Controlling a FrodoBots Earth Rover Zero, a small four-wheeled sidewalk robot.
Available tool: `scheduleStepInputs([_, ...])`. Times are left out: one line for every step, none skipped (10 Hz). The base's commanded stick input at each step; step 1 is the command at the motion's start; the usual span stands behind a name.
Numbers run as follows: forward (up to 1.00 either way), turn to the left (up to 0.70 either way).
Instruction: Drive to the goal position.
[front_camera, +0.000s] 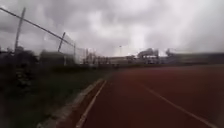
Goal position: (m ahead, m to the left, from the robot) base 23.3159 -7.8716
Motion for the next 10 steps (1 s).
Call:
scheduleStepInputs([0.70, 0.00])
scheduleStepInputs([0.70, 0.00])
scheduleStepInputs([0.70, 0.00])
scheduleStepInputs([0.70, 0.00])
scheduleStepInputs([0.70, 0.00])
scheduleStepInputs([0.70, 0.00])
scheduleStepInputs([0.70, 0.00])
scheduleStepInputs([0.70, 0.00])
scheduleStepInputs([0.70, 0.00])
scheduleStepInputs([0.70, 0.00])
